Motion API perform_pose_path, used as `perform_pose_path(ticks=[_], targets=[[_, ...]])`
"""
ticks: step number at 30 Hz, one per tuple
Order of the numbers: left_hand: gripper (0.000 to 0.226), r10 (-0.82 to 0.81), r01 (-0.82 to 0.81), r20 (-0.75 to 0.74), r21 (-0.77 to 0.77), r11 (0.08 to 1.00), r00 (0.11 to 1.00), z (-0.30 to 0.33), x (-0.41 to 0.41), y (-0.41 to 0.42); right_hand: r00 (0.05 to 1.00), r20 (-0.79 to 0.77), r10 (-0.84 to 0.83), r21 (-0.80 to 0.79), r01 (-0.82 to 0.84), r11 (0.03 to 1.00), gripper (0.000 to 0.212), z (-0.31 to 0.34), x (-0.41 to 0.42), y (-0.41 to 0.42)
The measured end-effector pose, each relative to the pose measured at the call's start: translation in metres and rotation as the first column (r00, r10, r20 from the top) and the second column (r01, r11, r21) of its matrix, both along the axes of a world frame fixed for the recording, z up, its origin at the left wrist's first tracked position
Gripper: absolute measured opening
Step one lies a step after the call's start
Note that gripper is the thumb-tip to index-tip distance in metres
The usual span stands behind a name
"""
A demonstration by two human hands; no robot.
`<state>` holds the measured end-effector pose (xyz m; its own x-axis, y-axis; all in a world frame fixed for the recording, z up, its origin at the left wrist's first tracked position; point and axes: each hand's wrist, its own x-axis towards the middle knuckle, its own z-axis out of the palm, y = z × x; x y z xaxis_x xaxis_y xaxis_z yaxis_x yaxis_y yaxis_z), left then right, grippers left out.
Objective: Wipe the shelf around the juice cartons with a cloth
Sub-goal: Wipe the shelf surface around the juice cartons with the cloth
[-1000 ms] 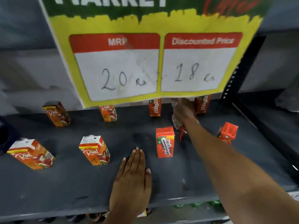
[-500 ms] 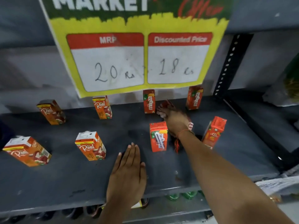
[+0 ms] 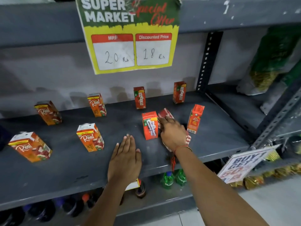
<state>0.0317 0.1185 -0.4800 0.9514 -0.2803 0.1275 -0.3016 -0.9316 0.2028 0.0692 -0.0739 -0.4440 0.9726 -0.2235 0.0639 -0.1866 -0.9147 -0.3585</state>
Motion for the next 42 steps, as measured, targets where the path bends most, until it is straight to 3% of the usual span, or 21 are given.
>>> perform_pose_path(ticks=[8, 12, 16, 19, 22, 24, 28, 30, 36, 40, 42], targets=[[0.059, -0.069, 0.069, -0.033, -0.008, 0.998, 0.997, 0.003, -0.004, 0.007, 0.999, 0.038, -0.031, -0.075, 0.034, 0.997, 0.059, 0.000, -0.083, 0.009], [0.055, -0.147, 0.149, 0.032, -0.072, 0.986, 0.989, 0.004, -0.025, 0.026, 1.000, 0.020, 0.014, -0.161, -0.011, 0.987, 0.053, 0.006, -0.145, 0.011], [0.054, -0.082, 0.094, 0.077, -0.177, 0.980, 0.994, 0.012, -0.054, 0.059, 0.978, -0.151, 0.147, 0.039, -0.143, 0.989, 0.033, -0.002, -0.206, 0.009], [0.052, 0.009, 0.009, 0.094, -0.187, 0.982, 0.996, 0.014, -0.062, 0.097, 0.987, -0.036, 0.158, 0.092, -0.154, 0.984, 0.057, -0.004, -0.214, 0.018], [0.046, 0.129, -0.105, 0.099, -0.216, 0.971, 0.987, 0.014, -0.057, 0.139, 0.967, 0.216, 0.131, 0.316, -0.196, 0.928, 0.065, 0.000, -0.201, 0.039], [0.042, 0.196, -0.176, 0.067, -0.226, 0.958, 0.978, 0.013, -0.049, 0.159, 0.944, 0.307, 0.119, 0.424, -0.248, 0.871, 0.067, 0.005, -0.190, 0.060], [0.047, 0.236, -0.240, -0.049, -0.226, 0.944, 0.971, 0.011, -0.026, 0.178, 0.898, 0.426, 0.107, 0.585, -0.364, 0.725, 0.059, 0.016, -0.153, 0.102], [0.051, 0.202, -0.215, -0.085, -0.198, 0.956, 0.976, 0.009, -0.014, 0.181, 0.886, 0.463, 0.031, 0.618, -0.347, 0.705, 0.054, 0.021, -0.124, 0.117], [0.054, 0.218, -0.215, 0.004, -0.155, 0.964, 0.976, 0.005, -0.003, 0.178, 0.849, 0.506, -0.149, 0.702, -0.305, 0.644, 0.044, 0.017, -0.004, 0.151], [0.055, 0.218, -0.213, 0.019, -0.158, 0.964, 0.976, 0.001, -0.002, 0.178, 0.902, 0.407, -0.148, 0.671, -0.185, 0.718, 0.047, 0.008, 0.081, 0.165], [0.055, 0.203, -0.196, 0.036, -0.143, 0.970, 0.979, 0.000, -0.001, 0.178, 0.931, 0.359, -0.071, 0.490, -0.123, 0.863, 0.051, 0.003, 0.115, 0.165]])
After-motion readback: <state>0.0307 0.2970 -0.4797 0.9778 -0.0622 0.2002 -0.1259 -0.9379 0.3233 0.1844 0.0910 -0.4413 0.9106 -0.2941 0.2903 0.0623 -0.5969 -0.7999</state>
